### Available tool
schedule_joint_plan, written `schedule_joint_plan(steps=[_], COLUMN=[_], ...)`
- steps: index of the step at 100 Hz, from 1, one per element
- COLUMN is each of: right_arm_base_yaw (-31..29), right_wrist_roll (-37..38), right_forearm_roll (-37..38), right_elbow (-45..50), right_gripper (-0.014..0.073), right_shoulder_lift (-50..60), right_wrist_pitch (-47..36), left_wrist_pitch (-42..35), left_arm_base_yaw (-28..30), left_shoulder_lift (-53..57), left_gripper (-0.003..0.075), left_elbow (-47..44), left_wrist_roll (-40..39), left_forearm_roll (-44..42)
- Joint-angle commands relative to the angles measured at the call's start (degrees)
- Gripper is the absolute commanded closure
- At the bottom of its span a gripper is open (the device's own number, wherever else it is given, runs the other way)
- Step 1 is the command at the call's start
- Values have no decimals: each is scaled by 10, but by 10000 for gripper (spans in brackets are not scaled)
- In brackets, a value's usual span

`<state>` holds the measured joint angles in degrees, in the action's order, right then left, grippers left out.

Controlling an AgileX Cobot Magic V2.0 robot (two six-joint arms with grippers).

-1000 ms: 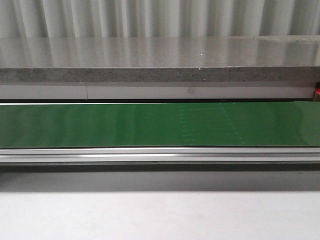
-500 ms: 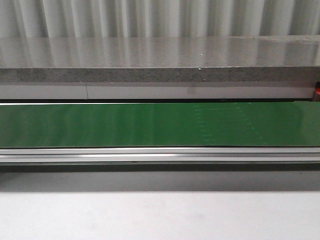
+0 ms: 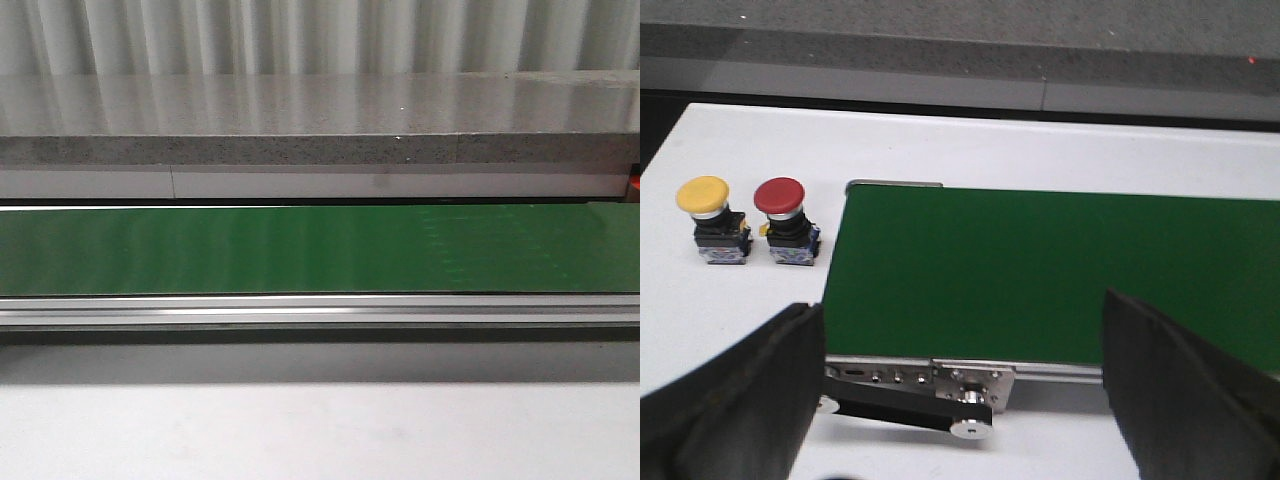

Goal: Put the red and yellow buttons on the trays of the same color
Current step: 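Withdraw the right gripper back over the belt end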

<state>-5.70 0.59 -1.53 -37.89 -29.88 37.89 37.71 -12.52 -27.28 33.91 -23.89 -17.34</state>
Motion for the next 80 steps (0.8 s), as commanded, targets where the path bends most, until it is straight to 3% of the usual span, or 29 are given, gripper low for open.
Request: schedule_joint_plan(steps=[1, 24, 80], right_arm_base_yaw=[-1, -1, -1], right_wrist_roll=[-6, -6, -6], right_forearm_roll=[2, 2, 2], right_elbow=[-14, -14, -14], right_gripper=[661, 661, 661], right_shoulder_lift=[0, 0, 0], right_wrist_pitch=[-40, -40, -41], left_wrist_pitch=[-44, -13, -25], left_arm_base_yaw=[6, 41, 185], left_shoulder_lift=[-33, -165, -495], left_gripper=[166, 166, 166], left_elbow=[43, 137, 298], left_wrist_roll=[-70, -142, -148], left_forearm_roll=[-58, -116, -90])
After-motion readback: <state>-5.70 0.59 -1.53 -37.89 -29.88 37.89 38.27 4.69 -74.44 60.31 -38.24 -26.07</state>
